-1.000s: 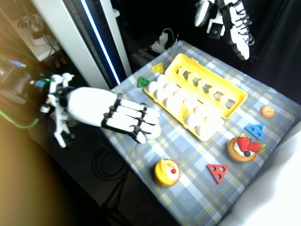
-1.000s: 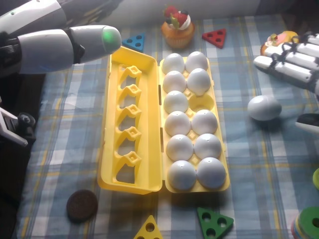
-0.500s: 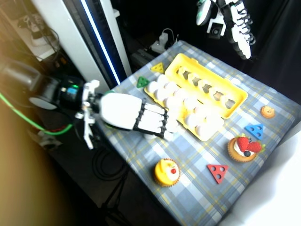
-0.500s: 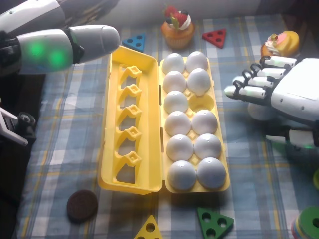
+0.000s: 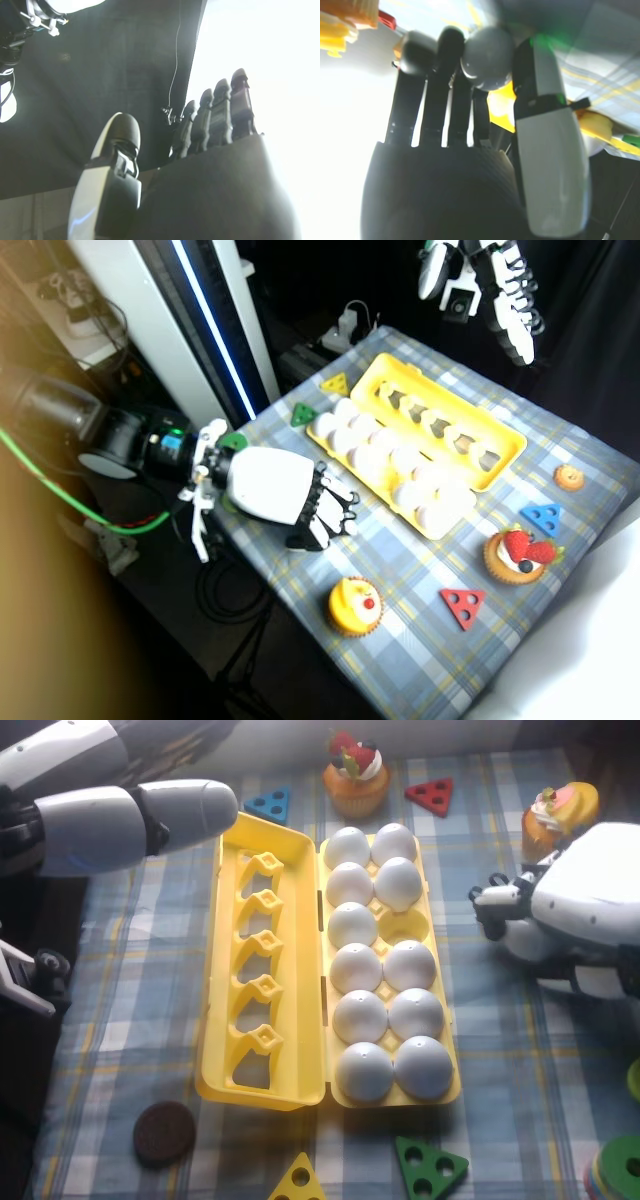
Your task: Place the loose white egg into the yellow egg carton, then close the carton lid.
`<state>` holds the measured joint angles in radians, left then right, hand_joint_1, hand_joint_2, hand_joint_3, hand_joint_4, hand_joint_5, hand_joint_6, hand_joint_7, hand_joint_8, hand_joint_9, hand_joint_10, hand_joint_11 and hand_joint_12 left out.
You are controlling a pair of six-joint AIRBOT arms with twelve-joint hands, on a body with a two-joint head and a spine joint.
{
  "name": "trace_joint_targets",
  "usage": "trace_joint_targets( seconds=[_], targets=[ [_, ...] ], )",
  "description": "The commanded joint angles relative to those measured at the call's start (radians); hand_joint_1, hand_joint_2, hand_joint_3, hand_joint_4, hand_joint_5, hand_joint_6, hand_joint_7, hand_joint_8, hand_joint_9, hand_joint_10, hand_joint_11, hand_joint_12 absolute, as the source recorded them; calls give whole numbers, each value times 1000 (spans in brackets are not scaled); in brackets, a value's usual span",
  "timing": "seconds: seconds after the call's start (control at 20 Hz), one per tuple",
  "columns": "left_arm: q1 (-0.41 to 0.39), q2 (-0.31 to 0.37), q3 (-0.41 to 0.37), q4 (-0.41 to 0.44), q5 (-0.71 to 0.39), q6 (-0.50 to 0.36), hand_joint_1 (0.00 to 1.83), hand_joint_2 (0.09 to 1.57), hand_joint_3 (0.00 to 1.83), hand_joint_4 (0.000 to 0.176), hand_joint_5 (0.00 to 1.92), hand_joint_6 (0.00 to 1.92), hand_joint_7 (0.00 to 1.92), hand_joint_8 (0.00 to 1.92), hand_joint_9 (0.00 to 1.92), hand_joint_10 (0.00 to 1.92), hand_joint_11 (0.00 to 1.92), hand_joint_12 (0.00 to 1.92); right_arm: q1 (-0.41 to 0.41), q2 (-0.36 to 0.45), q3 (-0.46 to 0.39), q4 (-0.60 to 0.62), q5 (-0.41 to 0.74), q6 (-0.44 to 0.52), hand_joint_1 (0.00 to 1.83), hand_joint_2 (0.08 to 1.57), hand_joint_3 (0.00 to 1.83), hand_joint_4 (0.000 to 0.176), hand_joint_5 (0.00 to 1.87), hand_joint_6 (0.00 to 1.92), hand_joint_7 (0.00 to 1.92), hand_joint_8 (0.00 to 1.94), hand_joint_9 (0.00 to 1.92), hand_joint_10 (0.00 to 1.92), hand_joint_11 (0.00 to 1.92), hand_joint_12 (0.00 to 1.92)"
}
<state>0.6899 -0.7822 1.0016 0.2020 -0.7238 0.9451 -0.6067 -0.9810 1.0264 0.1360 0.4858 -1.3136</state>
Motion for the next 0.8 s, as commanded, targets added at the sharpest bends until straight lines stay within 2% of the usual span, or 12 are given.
trace_joint_targets(
  seconds=[0.0,0.15,0.2,0.25,0.3,0.35,0.45,0.55,0.6,0.65,0.7,0.75],
  targets=[
    [-8,-1,3,-29,-123,-7,322,1389,2,59,0,0,0,0,0,0,11,6,27,2,-6,-22,119,-4,1159,1336,6,0,525,1421,698,1765,1073,1848,1256,1921],
    [-8,0,4,-30,-118,-7,238,1392,3,58,5,1,0,0,0,0,40,38,73,3,-22,-80,119,-4,789,1537,17,0,351,1906,799,1931,1085,1916,1274,1921],
    [-8,1,4,-30,-115,-7,276,1393,1,65,13,2,0,0,0,0,7,70,91,-1,-23,-96,118,-4,805,1564,381,0,262,1918,655,1939,929,1920,1163,1921],
    [-7,1,4,-30,-111,-7,284,1389,0,63,29,8,0,0,0,0,1,77,103,-7,-22,-107,117,-4,160,1560,304,0,185,1920,541,1941,793,1921,1045,1921],
    [-2,4,4,-32,-107,-7,295,1392,0,53,56,11,0,0,0,0,0,120,124,-21,-17,-125,110,-4,1061,1425,0,0,444,1689,532,1726,618,1833,737,1921],
    [1,7,4,-34,-107,-7,303,1390,0,43,105,16,0,0,0,0,0,197,139,-31,-12,-137,102,-4,1239,1413,0,0,520,1536,493,1788,578,1903,717,1921],
    [8,10,3,-40,-106,-7,346,1380,0,39,166,33,0,0,0,0,0,207,182,-61,-1,-171,84,-4,1198,1365,0,0,578,1350,652,1805,961,1912,1098,1921],
    [10,10,4,-42,-104,-7,322,1377,0,44,177,18,3,0,0,0,0,223,217,-93,19,-200,59,-4,1072,1342,0,0,579,1550,819,1892,1179,1921,1307,1921],
    [9,10,5,-42,-102,-6,322,1377,0,46,178,15,7,2,0,0,0,228,223,-104,25,-206,50,-4,1141,1339,0,0,583,1365,665,1841,637,1891,863,1921],
    [8,10,5,-42,-101,-6,325,1376,0,43,180,9,1,2,0,0,0,153,228,-112,29,-211,44,-4,1153,1340,0,0,581,1315,635,1839,571,1915,754,1921],
    [6,9,7,-42,-101,-6,338,1376,0,45,173,3,0,0,0,0,0,55,232,-120,34,-212,40,-4,1160,1328,0,0,591,1483,627,1683,810,1920,987,1921],
    [5,9,7,-42,-101,-6,352,1378,1,44,176,3,0,0,0,0,0,10,232,-122,35,-212,40,-4,1167,1321,0,0,588,1370,663,1725,545,1800,610,1921]
  ],
)
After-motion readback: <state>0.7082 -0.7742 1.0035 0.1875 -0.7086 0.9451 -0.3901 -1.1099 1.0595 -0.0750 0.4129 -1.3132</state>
